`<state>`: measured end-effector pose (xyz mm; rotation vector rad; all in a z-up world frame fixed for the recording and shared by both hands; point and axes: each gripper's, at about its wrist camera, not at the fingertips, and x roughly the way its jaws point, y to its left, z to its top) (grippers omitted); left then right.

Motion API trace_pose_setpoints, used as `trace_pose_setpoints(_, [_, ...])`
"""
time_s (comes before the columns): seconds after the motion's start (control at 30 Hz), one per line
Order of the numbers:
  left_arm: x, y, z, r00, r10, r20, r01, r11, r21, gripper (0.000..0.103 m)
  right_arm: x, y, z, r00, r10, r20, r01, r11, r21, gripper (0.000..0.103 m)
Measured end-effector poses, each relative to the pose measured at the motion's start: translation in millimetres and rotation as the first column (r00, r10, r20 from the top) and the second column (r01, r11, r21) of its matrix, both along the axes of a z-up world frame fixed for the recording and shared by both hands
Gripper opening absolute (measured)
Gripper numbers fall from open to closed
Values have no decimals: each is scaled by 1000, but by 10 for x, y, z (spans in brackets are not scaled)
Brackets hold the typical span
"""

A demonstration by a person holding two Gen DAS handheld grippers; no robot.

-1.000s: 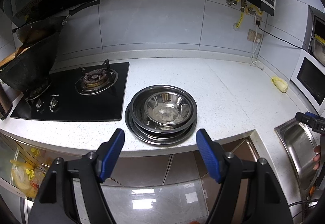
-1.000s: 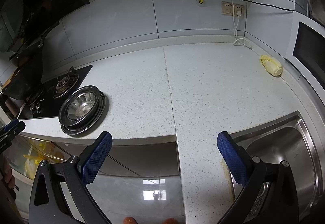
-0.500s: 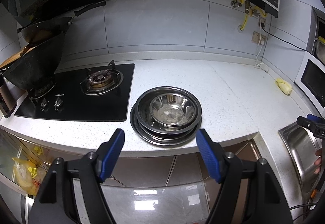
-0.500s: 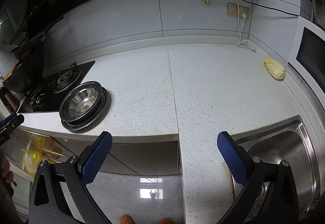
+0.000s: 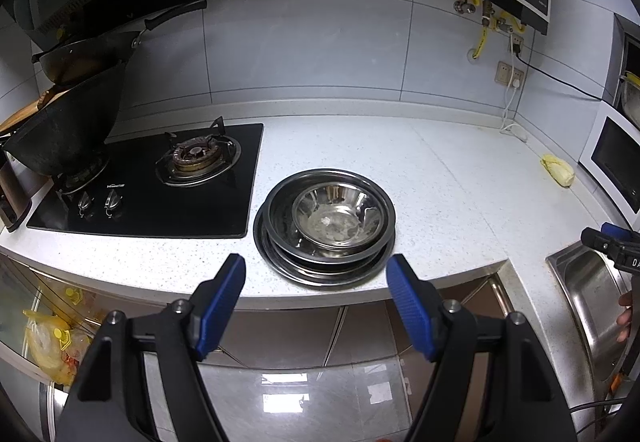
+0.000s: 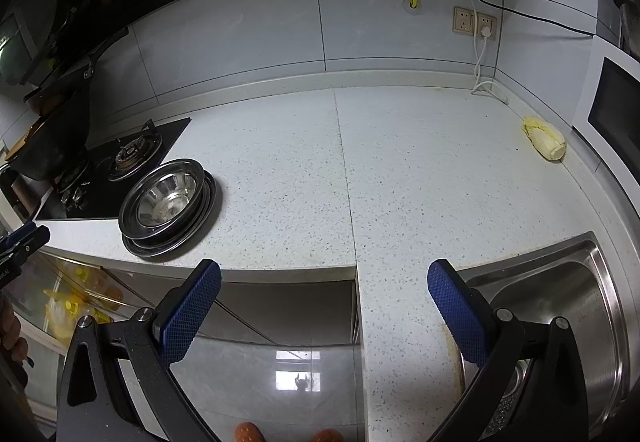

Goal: Organize plates and bowls

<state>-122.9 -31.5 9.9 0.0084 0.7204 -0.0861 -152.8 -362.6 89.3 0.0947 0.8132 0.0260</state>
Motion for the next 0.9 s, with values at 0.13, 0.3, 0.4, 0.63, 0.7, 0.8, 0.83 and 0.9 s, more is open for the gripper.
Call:
trace_pose_setpoints(0.13, [13,-15,-14,1000,1,-9,-1,1000,1,72,22,-4,-6,1000,5,-3,-5,1000,-2,102])
trace_pose_setpoints(0.3, [37,-22,-41,1000,-1,-21,1,1000,-7,72,37,19,-16,1000,14,-6,-14,1000,-6,102])
trace_pose_setpoints(0.4, [31,-13,-54,1000,10,-16,-10,1000,-7,72,46,20,-26,1000,15,-9,-15,1000,-7,102])
trace_pose_setpoints(0.63, [41,-6,-66,1000,12,-17,-12,1000,-7,72,69,17,-49,1000,15,-15,-15,1000,-5,102])
trace_pose_setpoints(0.7, [48,-8,-73,1000,11,-18,-11,1000,-5,72,75,16,-54,1000,15,-16,-15,1000,-5,102])
trace_pose_setpoints(0.8, [49,-17,-77,1000,5,-19,-5,1000,-11,72,72,15,-53,1000,15,-15,-15,1000,-6,102])
trace_pose_setpoints(0.83, [53,-18,-79,1000,4,-20,-4,1000,-12,72,74,15,-53,1000,15,-15,-15,1000,-6,102])
trace_pose_setpoints(0.9, [58,-18,-85,1000,5,-24,-6,1000,-12,71,82,17,-65,1000,14,-17,-14,1000,-6,102])
